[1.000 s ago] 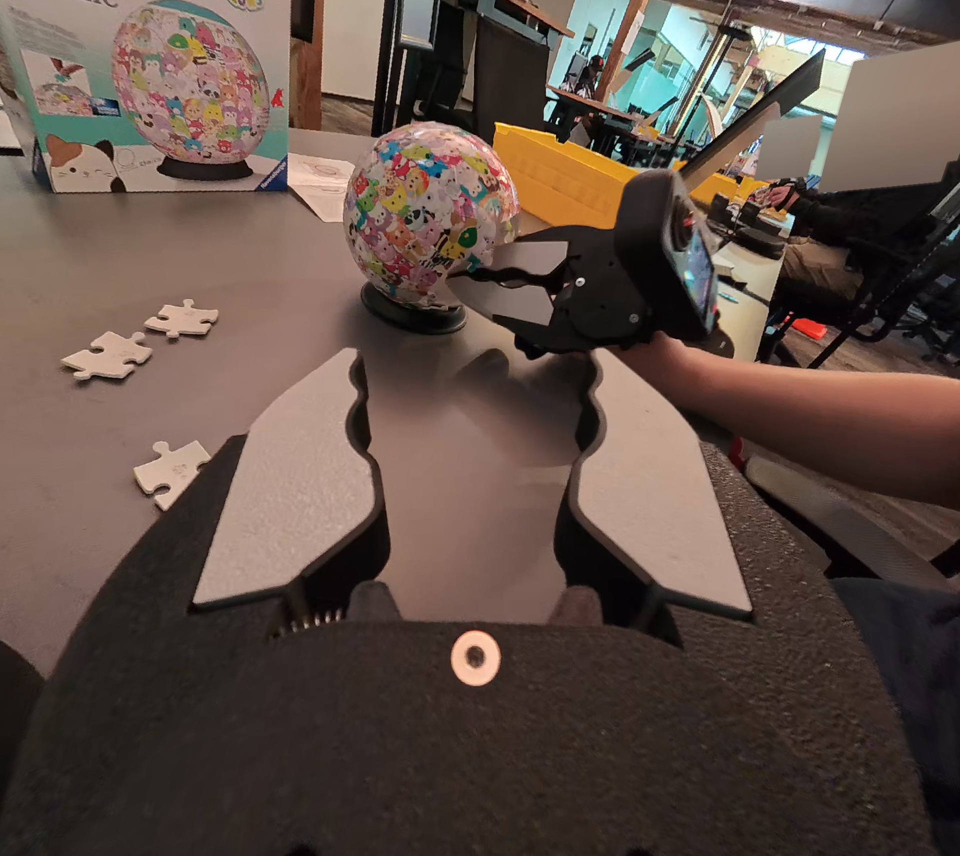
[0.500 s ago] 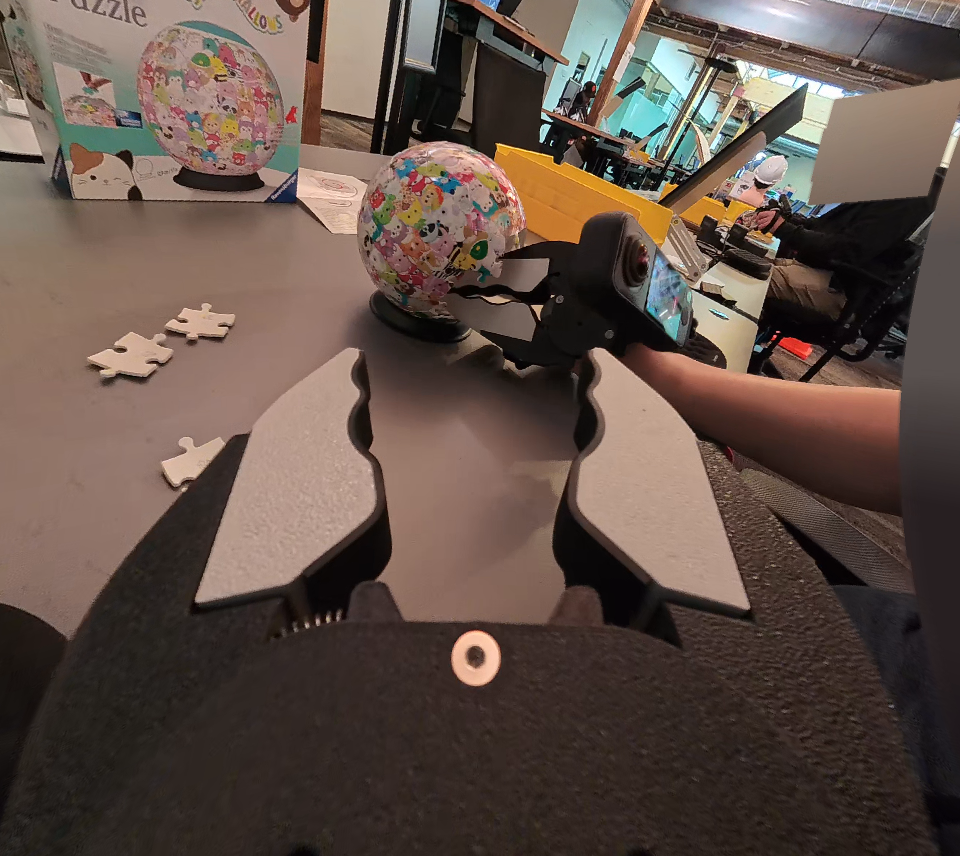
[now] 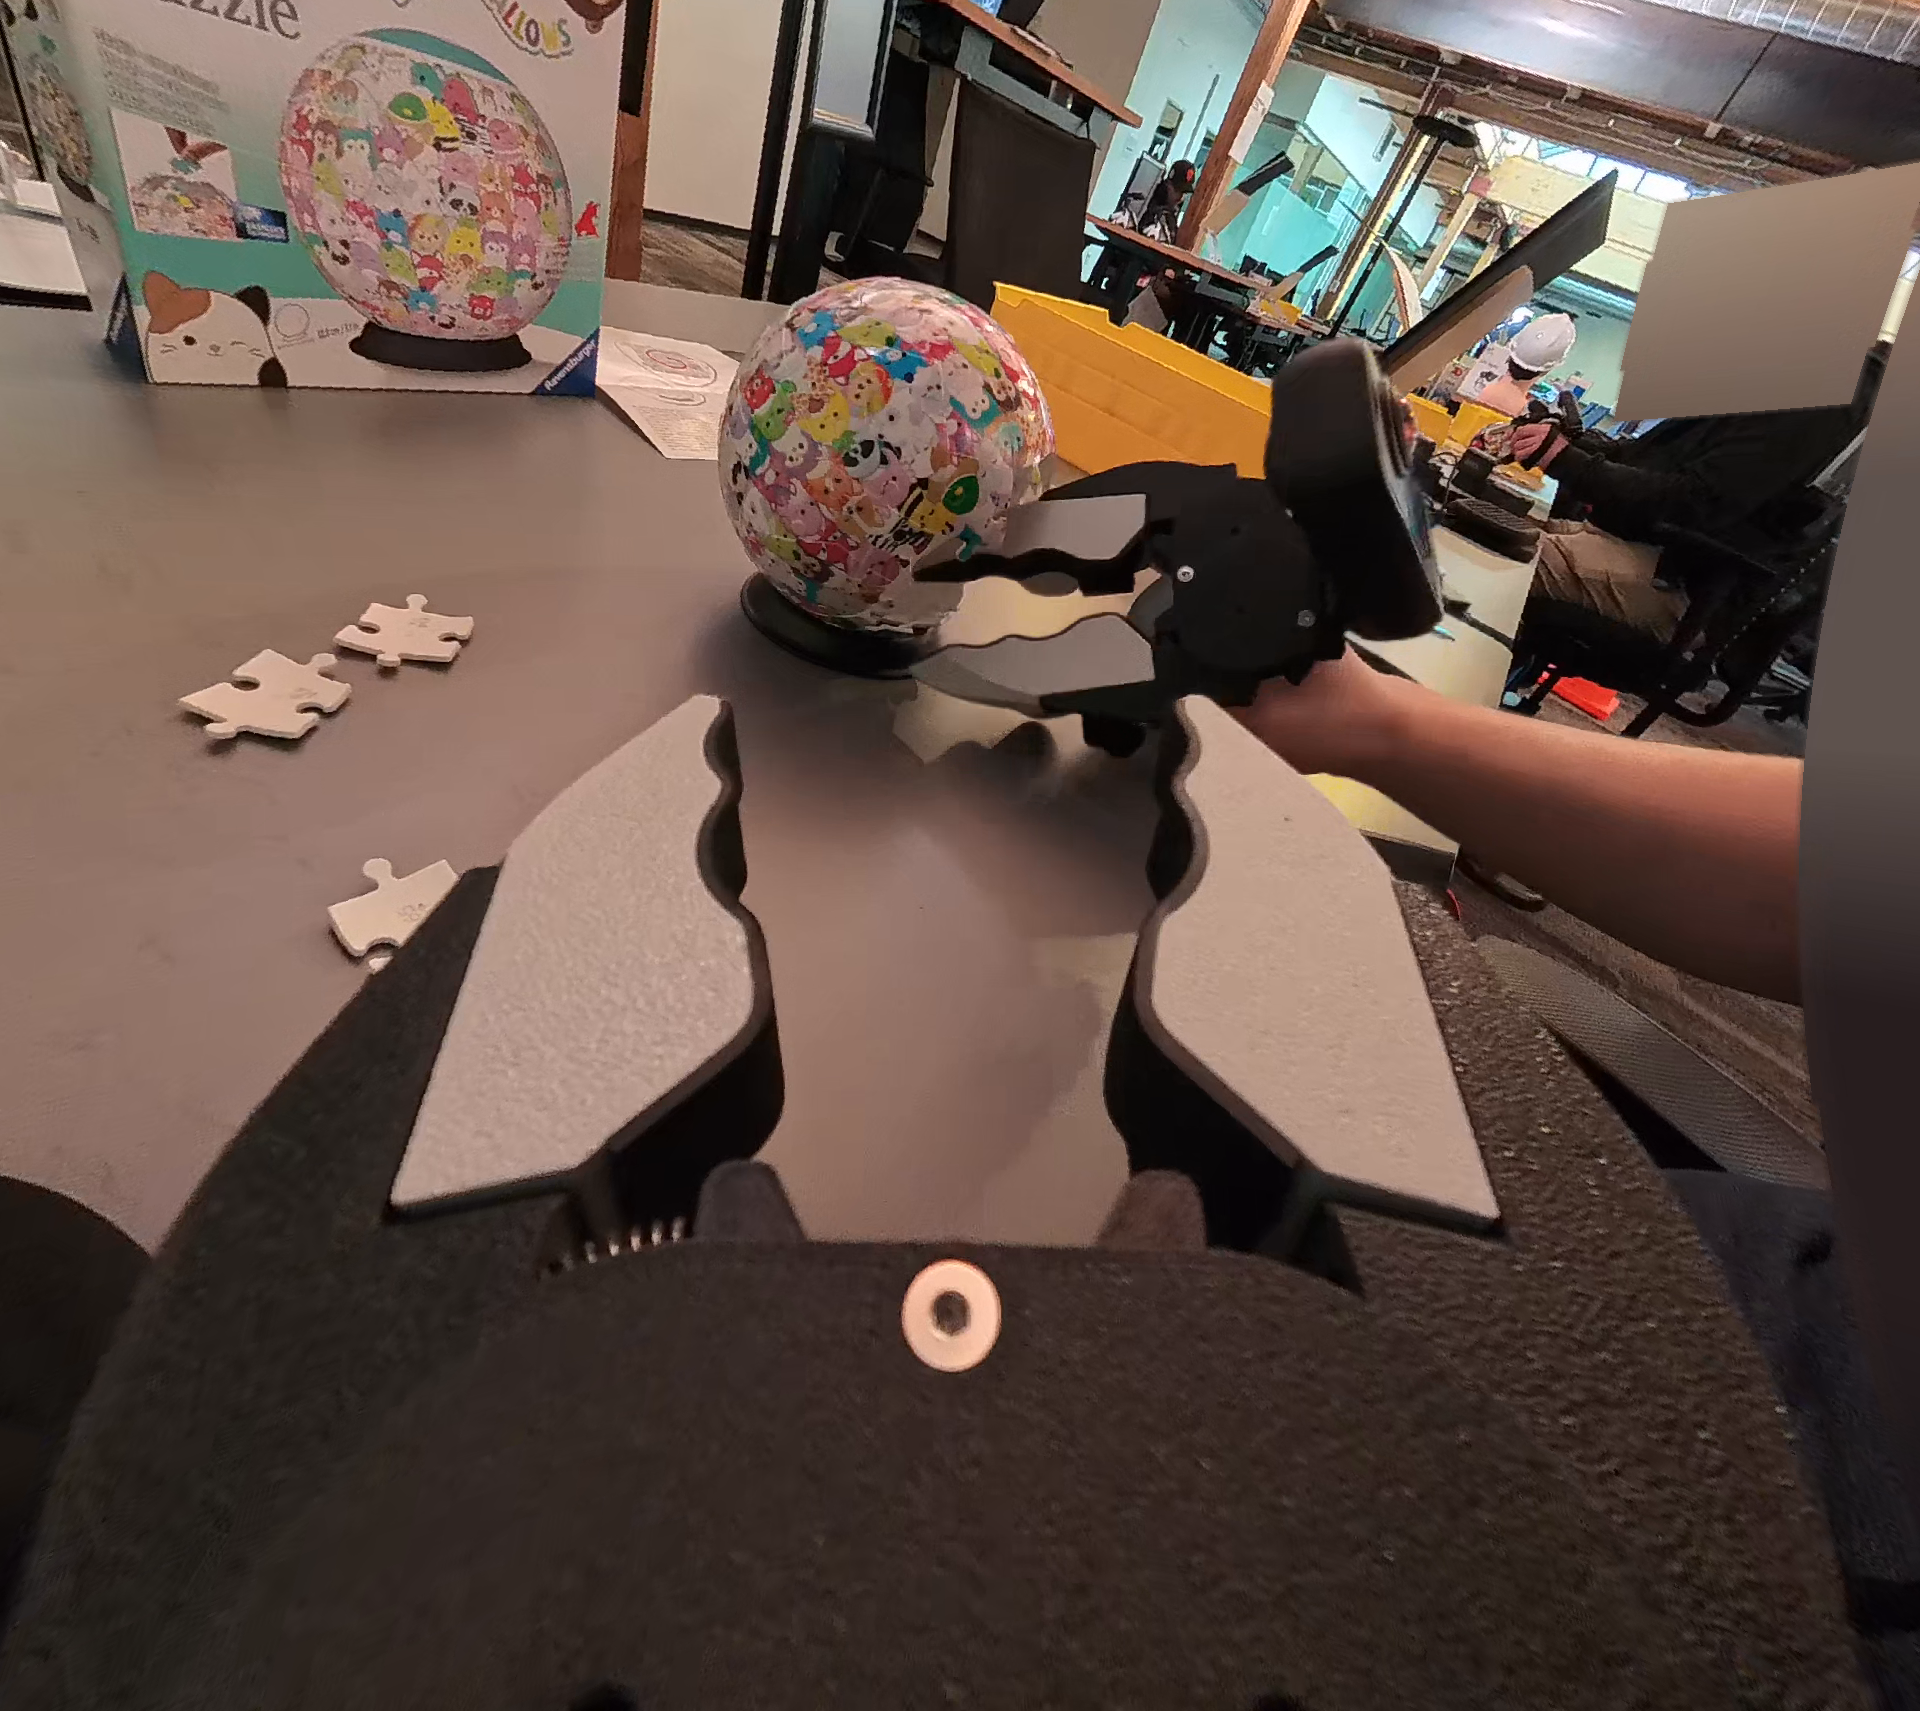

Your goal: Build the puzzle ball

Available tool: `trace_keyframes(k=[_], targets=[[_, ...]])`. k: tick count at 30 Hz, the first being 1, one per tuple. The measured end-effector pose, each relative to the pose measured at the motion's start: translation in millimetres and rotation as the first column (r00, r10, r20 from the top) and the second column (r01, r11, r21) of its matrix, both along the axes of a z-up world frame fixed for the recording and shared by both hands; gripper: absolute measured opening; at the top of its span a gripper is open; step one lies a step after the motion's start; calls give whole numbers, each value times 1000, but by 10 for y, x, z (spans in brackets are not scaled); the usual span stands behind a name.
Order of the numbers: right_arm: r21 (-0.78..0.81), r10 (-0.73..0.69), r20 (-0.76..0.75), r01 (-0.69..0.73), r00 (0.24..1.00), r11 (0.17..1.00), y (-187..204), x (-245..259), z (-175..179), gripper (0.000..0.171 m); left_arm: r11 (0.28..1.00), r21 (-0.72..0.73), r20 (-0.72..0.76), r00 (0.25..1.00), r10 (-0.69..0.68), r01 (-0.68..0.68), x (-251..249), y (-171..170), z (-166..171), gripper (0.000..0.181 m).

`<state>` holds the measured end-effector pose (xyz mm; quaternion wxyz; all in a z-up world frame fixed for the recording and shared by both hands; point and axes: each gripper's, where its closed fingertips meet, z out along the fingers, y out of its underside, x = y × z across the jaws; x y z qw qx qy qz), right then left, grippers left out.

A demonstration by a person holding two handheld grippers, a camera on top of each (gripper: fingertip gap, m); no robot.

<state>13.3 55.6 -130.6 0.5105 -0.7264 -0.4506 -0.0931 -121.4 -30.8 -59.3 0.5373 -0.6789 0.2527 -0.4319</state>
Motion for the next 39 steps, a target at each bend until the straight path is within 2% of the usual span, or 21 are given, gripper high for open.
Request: trace_keyframes(k=[3, 7, 13, 21, 29, 32, 39], targets=[[-20, 31, -39, -32, 999, 999, -20, -50, 10, 41, 1000, -1, 2, 1000, 1, -1, -1, 3, 0, 76], [-15, 66, -37, -67, 997, 998, -11, -127, 19, 54, 1000, -6, 7, 1000, -2, 2, -1, 5, -1, 76], [-81, 37, -31, -40, 999, 996, -14, -135, -18, 60, 1000, -8, 6, 1000, 5, -5, -19, 13, -1, 76], [-68, 49, 62, -45, 997, 997, -71, -105, -34, 63, 1000, -19, 9, 1000, 9, -9, -70, 22, -2, 76], [-217, 7, -17, -10, 1000, 976, -322, -32, -110, 63, 996, 12, -117, 989, 85, -84, -260, 56, -21, 76], [-235, 28, -49, -39, 998, 971, -371, -28, -120, 63, 996, 11, -112, 989, 94, -93, -250, 60, -9, 75], [-206, 41, -63, -53, 997, 977, -345, -37, -81, 63, 986, -29, -239, 959, 154, -166, -237, 162, -237, 73]])
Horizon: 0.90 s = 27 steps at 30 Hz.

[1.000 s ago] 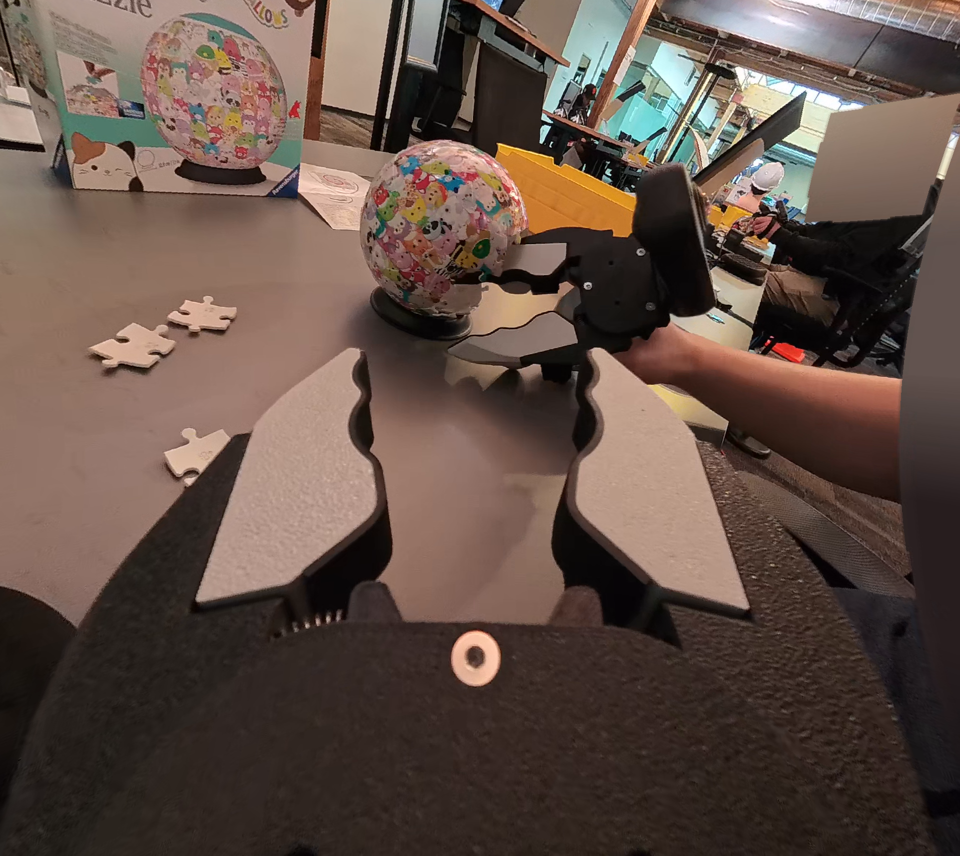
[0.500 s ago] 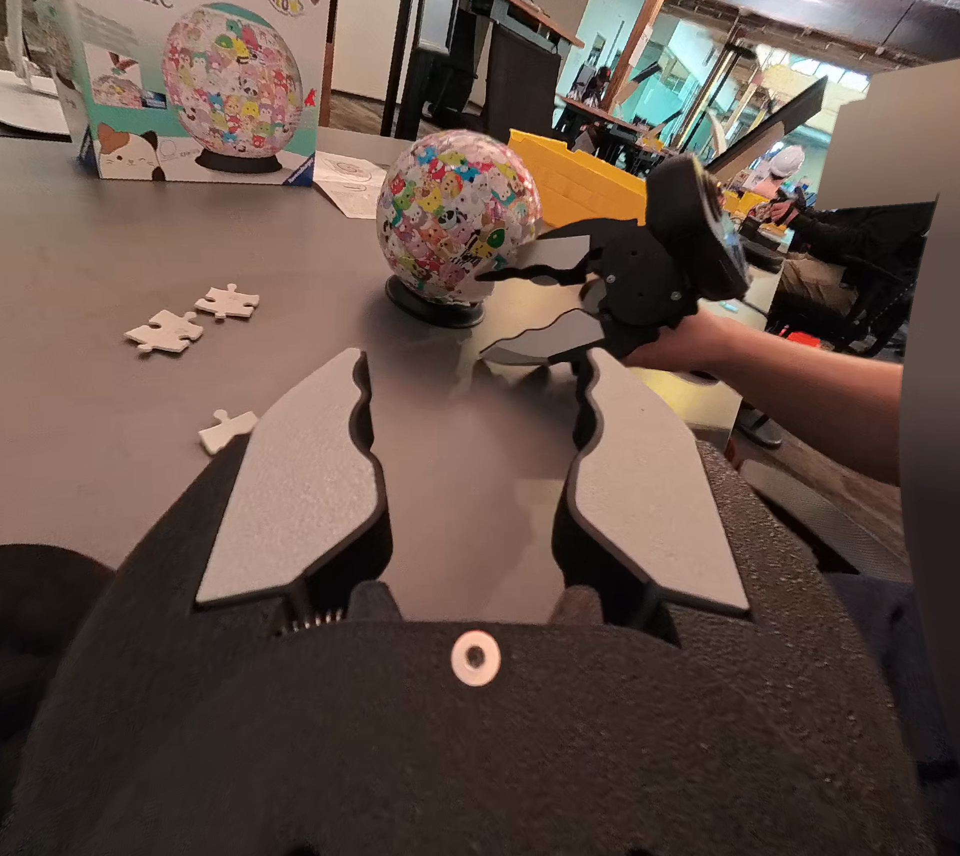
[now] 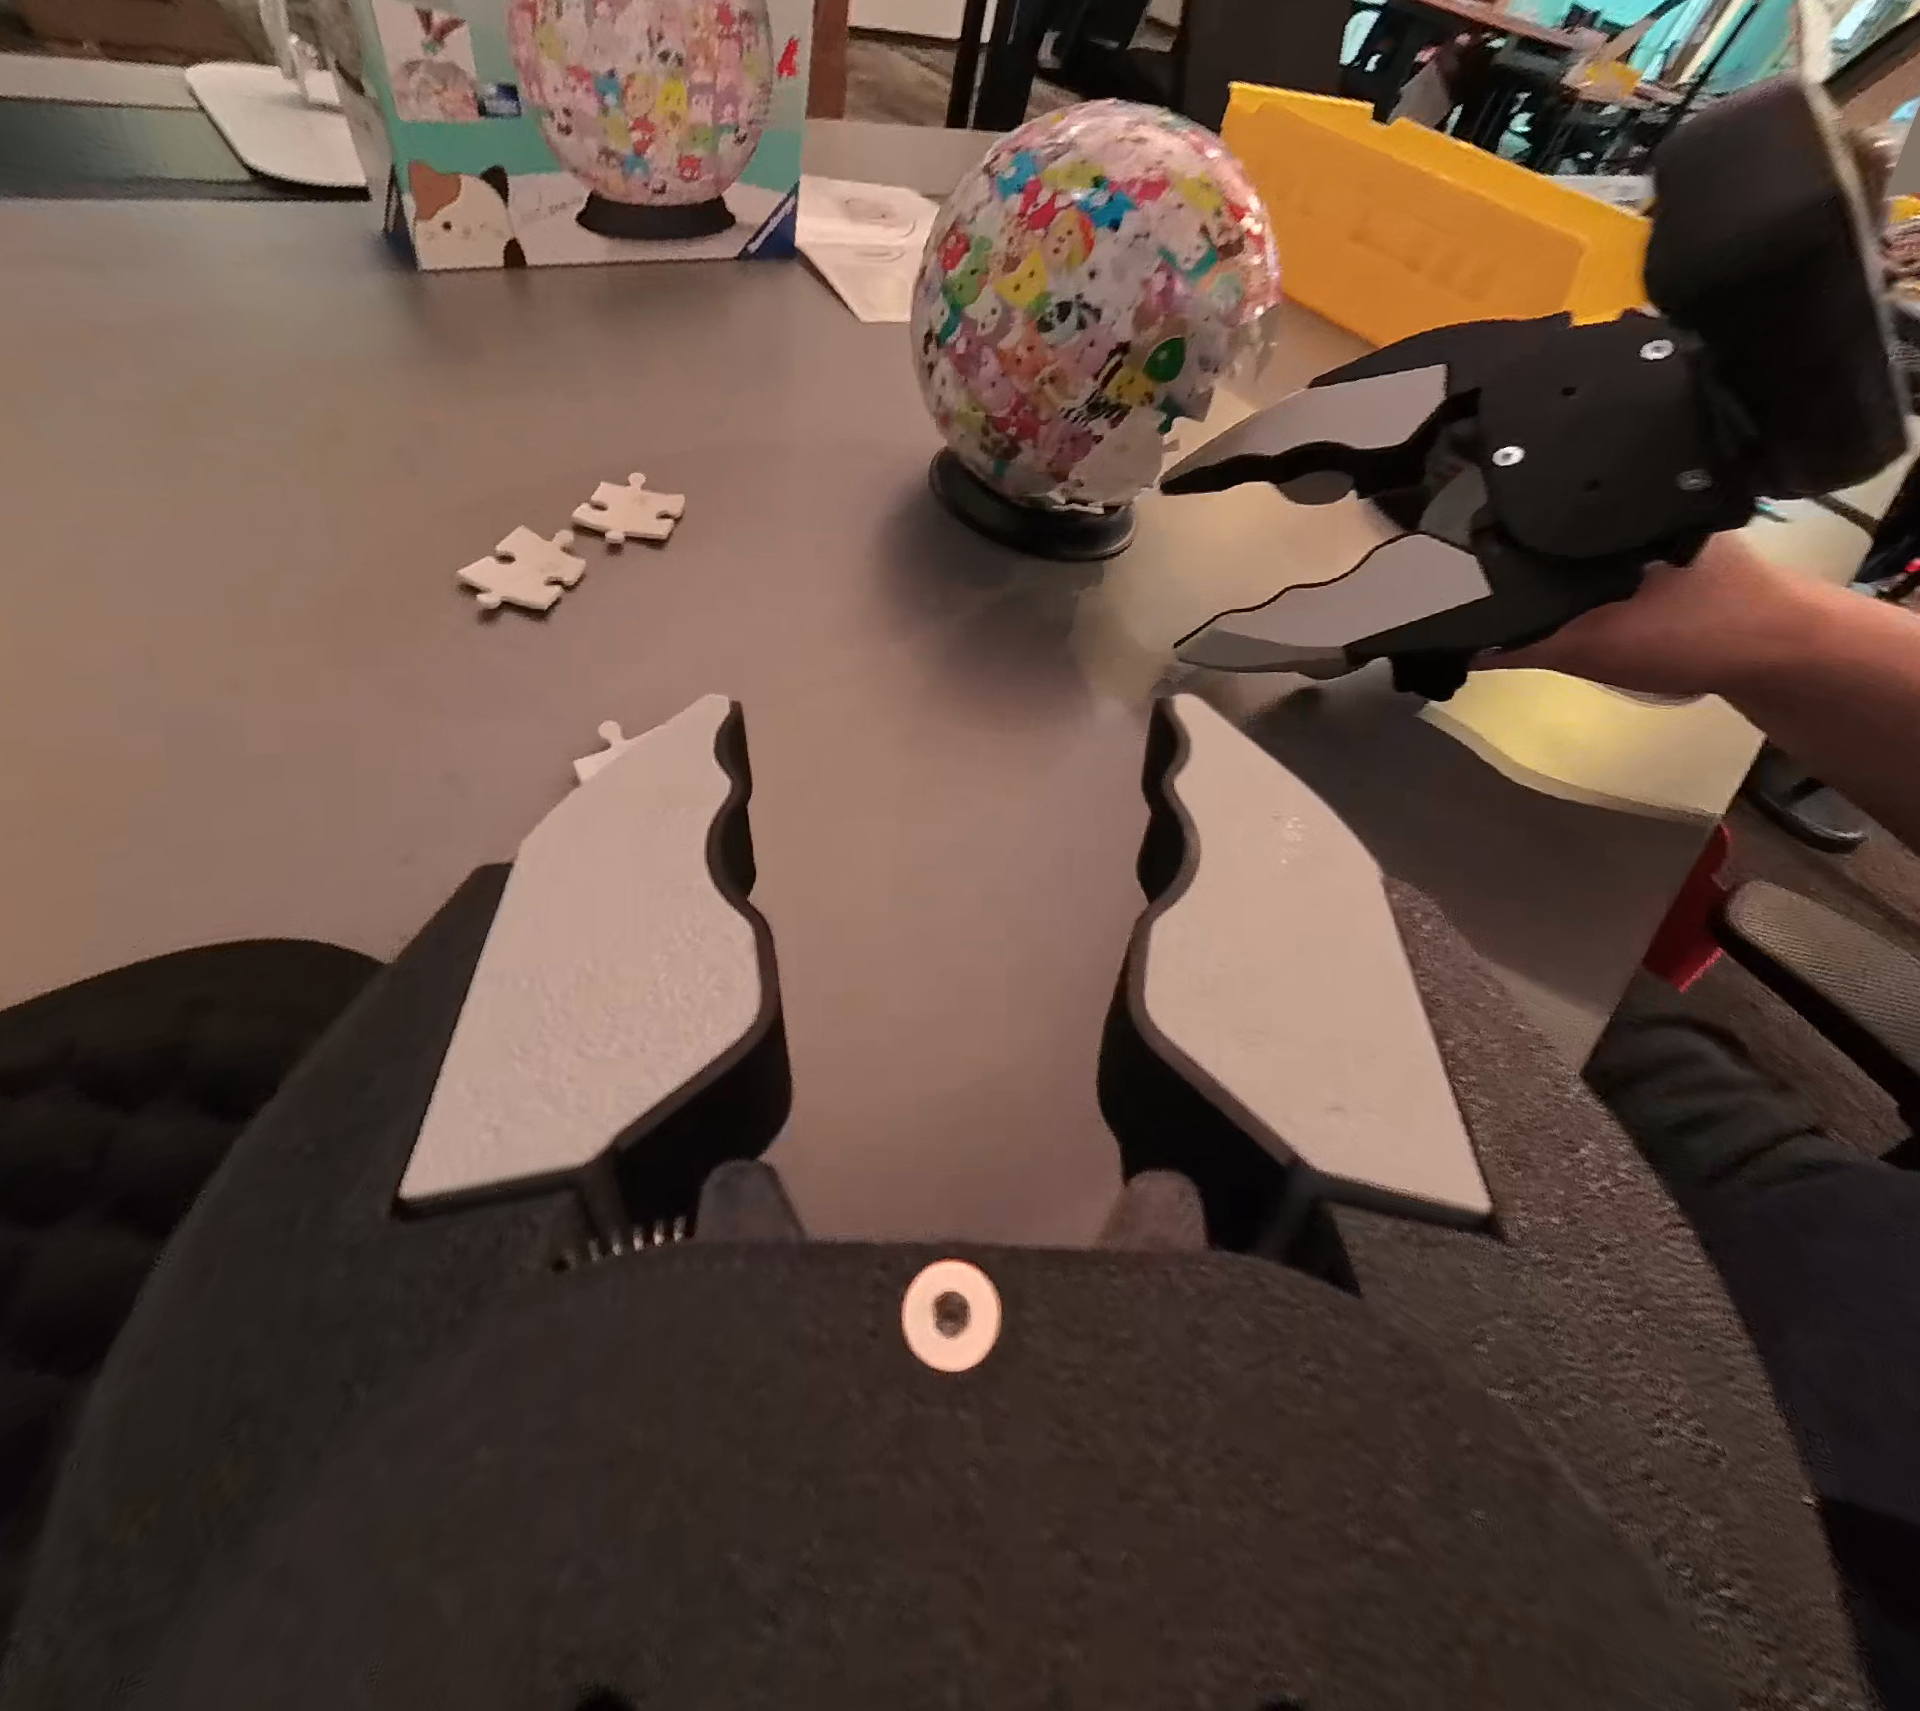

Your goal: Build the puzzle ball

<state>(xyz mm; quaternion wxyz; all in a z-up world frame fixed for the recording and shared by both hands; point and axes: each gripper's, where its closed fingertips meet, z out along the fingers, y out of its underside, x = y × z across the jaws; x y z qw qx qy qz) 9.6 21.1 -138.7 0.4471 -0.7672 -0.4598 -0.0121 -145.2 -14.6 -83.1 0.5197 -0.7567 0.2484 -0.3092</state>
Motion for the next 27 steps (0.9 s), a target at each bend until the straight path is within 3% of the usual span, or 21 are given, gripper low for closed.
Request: trace_keyframes(k=[6, 13, 22, 27], targets=[[23, -6, -5, 6, 1000, 1000, -12, 16, 88, 63, 994, -58, -150, 985, 86, -95, -52, 118, -171, 70], [40, 18, -99, -14, 995, 999, -196, -19, 185, 63, 944, -265, -319, 942, 106, -196, -145, 264, -524, 67], [44, 46, -174, -39, 984, 998, -446, 71, 315, 63, 891, -289, -424, 881, 207, -349, -235, 541, -694, 59], [60, 30, -209, -18, 977, 998, -532, 248, 397, 62, 888, -281, -447, 868, 215, -364, -288, 600, -703, 38]])
